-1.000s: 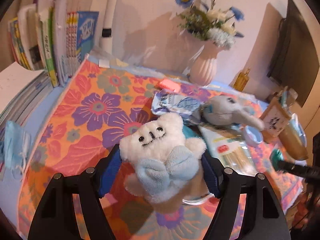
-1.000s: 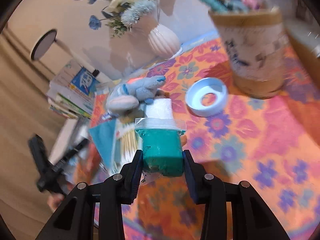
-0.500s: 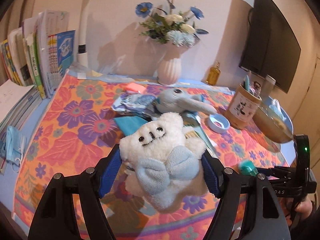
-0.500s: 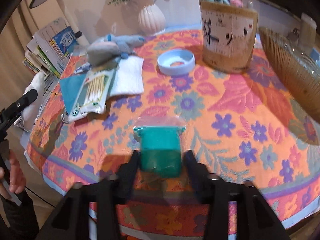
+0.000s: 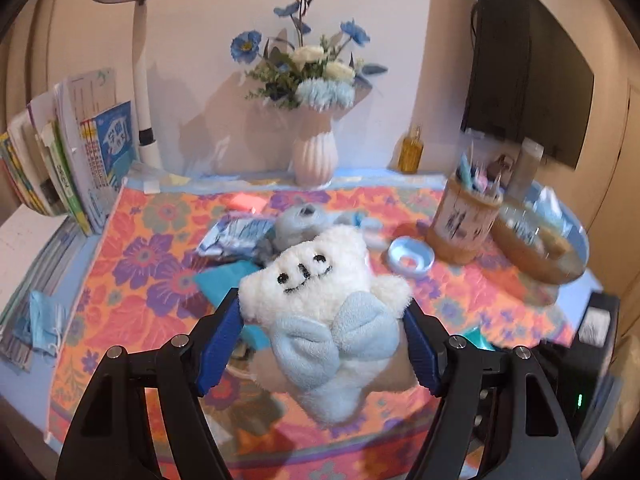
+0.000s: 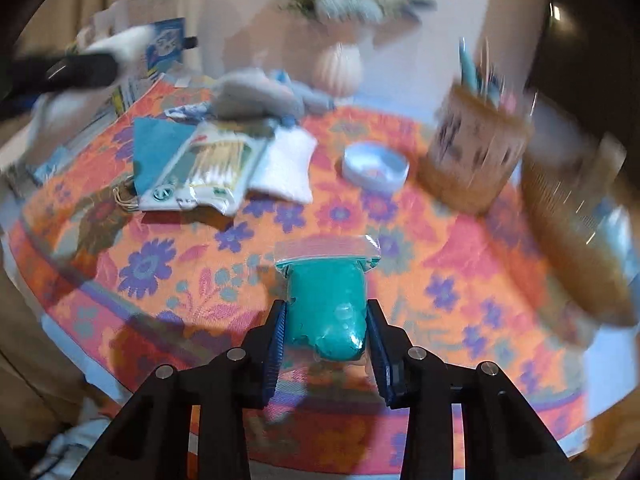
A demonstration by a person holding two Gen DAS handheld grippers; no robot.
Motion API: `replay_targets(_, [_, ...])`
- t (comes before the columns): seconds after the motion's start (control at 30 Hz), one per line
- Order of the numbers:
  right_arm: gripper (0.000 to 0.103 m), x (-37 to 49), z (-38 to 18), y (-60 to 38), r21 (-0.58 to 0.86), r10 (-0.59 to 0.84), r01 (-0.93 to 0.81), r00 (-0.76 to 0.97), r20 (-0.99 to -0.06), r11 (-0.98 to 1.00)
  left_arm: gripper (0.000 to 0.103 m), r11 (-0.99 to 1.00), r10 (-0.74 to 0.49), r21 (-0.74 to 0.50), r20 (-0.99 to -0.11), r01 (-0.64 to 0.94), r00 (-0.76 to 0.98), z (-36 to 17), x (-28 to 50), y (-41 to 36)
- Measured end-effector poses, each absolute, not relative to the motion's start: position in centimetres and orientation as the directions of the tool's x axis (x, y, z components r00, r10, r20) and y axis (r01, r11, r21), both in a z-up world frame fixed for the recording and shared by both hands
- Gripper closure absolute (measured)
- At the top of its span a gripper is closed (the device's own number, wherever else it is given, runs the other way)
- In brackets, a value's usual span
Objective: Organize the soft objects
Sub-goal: 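Carry the bear and the teal pouch into the gold glass bowl and release both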
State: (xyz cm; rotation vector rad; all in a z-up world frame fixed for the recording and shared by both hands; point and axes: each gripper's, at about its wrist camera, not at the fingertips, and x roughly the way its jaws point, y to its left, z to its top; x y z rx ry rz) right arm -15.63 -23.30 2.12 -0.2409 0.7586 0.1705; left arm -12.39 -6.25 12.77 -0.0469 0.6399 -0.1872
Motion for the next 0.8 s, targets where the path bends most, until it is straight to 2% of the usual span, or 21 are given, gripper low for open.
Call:
replay_targets(0.17, [0.065, -16.3, 6.1, -27.5, -0.094, 0.061, -0.153, 0.775, -0.629, 0.984, 0.031, 0.970, -0.243, -0.130, -0.529, 0.206, 0.813, 16.3, -11.5, -9.4])
replay_targets(0.3, [0.065, -16.4, 9.9, -33.8, 0.077, 0.110, -0.081, 0.812, -0.573, 0.994, 0.030, 0.956, -0.291, -0.107, -0.486, 0.274, 0.824, 18.8, -10.5, -13.7])
replay_targets(0.43, [0.065, -16.7, 12.9, -38.7, 0.086, -0.001, 0.053, 0.858, -0.514, 0.995, 0.030, 0.918, -0.390, -0.121, -0.456, 0.378, 0.800, 20.8, -9.5, -18.5])
replay_targets(0.5, [0.065, -17.3, 14.1, -41.8, 0.152, -0.037, 0.122, 0.881, -0.473, 0.981, 0.030, 0.890, -0.442, -0.111, -0.443, 0.441, 0.780, 21.7, -9.0, -21.8])
replay_targets(0.6, [0.065, -17.4, 14.5, -46.3, 0.246, -0.098, 0.226, 0.890, -0.445, 0.942, 0.030, 0.837, -0.530, -0.136, -0.443, 0.530, 0.723, 21.8, -8.0, -25.5])
replay_targets(0.8, [0.065, -16.6, 12.6, -52.0, 0.356, -0.149, 0.355, 0.858, -0.492, 0.865, 0.030, 0.782, -0.584, -0.153, -0.517, 0.604, 0.625, 18.4, -5.0, -32.5])
